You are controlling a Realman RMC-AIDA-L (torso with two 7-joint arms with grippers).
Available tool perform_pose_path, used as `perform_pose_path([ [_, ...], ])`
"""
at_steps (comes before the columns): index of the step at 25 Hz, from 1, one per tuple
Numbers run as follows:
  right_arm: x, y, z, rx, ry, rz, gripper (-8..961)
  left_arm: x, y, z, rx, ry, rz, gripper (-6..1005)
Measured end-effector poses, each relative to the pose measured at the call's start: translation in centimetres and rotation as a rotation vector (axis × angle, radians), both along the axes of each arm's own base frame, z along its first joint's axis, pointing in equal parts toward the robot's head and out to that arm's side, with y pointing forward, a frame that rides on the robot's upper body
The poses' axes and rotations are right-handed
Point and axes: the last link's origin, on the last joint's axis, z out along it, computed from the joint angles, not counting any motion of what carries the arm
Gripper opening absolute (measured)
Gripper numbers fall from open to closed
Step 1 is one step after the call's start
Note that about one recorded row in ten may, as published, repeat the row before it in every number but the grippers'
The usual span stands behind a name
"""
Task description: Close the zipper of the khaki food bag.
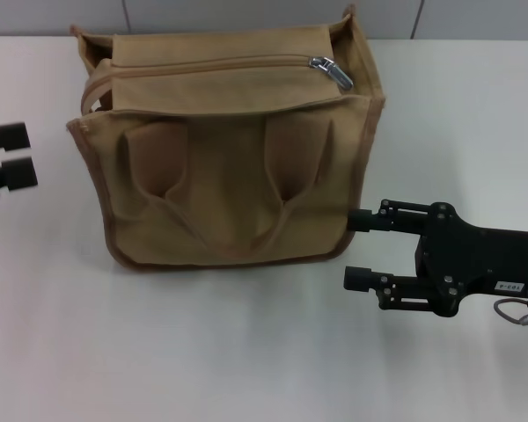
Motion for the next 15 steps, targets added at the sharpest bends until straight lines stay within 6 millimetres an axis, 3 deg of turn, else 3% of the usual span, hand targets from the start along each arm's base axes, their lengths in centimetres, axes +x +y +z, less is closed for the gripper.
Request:
perform_pose_path([
  [5,-0.1,0.0,-0.1,-0.001,0.002,0.001,711,0.6,-0.2,-1.5,-0.083,0.007,-0.022,819],
  [12,-0.1,-0.2,-0.6,-0.016,0.008,-0.004,710,2.4,-0.8,-8.0,-0.205,-0.066,-0.150,816],
  [13,-0.1,-0.3,-0.7,-0.021,0.004,-0.003,710,2.4,-0.8,-8.0,-0.205,-0.066,-0.150,816],
  [15,-0.1,-0.5,-1.1,-0.038,-0.012,0.002,710,2.6,-1.7,-11.2,-0.188,-0.115,-0.213,816],
])
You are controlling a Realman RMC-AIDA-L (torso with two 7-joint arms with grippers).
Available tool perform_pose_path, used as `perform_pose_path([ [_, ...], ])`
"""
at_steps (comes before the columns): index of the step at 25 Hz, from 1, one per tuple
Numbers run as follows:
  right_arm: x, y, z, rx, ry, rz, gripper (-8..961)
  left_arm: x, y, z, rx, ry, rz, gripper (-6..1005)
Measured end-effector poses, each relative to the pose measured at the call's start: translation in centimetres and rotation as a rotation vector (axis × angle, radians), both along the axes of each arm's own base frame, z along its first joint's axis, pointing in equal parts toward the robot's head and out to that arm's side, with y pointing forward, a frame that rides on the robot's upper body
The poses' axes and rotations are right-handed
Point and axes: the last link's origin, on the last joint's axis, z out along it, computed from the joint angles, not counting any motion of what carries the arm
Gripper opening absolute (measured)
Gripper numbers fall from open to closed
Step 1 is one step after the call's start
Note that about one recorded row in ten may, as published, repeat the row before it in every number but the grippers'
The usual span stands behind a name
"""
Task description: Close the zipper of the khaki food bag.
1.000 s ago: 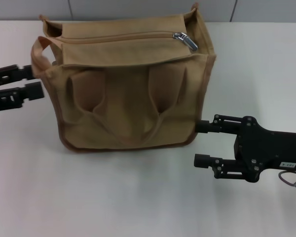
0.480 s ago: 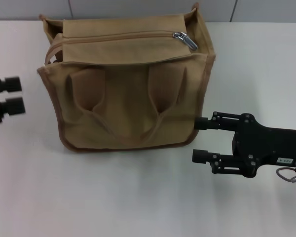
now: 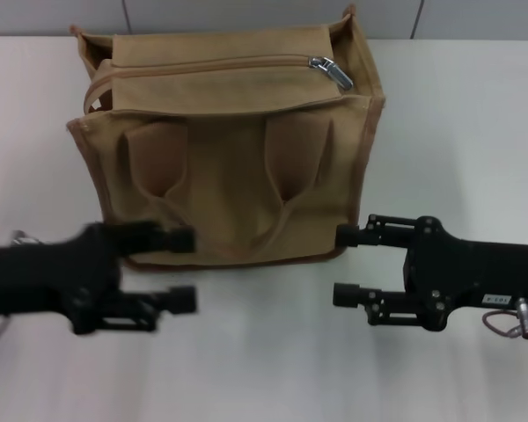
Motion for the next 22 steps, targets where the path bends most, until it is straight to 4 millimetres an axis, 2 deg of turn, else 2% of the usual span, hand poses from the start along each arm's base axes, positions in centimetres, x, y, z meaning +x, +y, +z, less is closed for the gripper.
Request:
perform_pose_path([
  [2,0.0,-0.1,-0.2,-0.007,-0.005,0.002,710,-0.2,-0.5,-1.4,0.037,-0.008,-0.029,815],
  [3,0.1,-0.2,-0.4,-0.011,-0.010,0.003,710,-0.2,-0.5,-1.4,0.037,-0.008,-0.029,815],
  [5,0.2,-0.3,-0.6,-0.016,-0.019,0.005,710,-0.5,-1.7,-3.9,0.064,0.031,-0.105,814],
  [9,0.3,-0.4,-1.1,-0.020,-0.042,0.005,711,-0.6,-2.1,-4.5,0.050,0.050,-0.123,813],
  [22,0.3,-0.5,-1.5,-0.041,-0.064,0.026,710,-1.1,-2.3,-4.1,0.070,0.049,-0.103,813],
])
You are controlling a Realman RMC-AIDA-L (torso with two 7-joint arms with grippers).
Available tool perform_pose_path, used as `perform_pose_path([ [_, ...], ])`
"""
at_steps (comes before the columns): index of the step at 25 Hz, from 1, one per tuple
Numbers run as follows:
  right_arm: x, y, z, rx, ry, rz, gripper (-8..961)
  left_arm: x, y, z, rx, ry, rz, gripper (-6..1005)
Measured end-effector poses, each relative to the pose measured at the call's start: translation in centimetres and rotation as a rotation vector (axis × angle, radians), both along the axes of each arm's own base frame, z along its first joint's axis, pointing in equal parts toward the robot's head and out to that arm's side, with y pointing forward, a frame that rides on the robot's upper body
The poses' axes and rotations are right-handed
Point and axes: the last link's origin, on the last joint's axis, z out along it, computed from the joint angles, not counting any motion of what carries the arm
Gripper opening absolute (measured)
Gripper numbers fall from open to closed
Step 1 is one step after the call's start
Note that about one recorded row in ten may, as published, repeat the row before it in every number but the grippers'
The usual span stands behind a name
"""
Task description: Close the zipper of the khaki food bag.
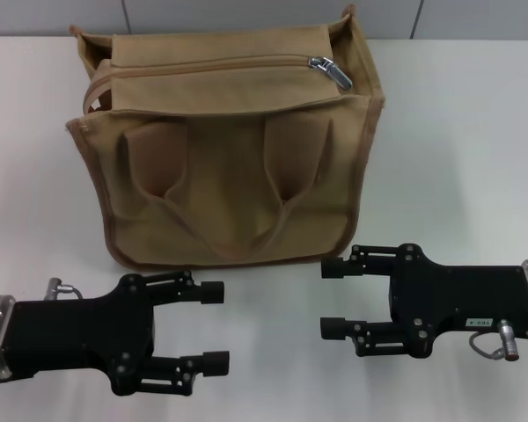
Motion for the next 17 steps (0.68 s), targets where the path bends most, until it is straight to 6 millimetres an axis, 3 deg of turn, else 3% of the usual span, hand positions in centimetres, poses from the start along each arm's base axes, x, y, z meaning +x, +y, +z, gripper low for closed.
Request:
perform_pose_path([
  [17,-0.2,0.1,0.4,0.005,0.015,0.007,710,-0.4,0.3,1.0,0.026,-0.009,0.026,813],
])
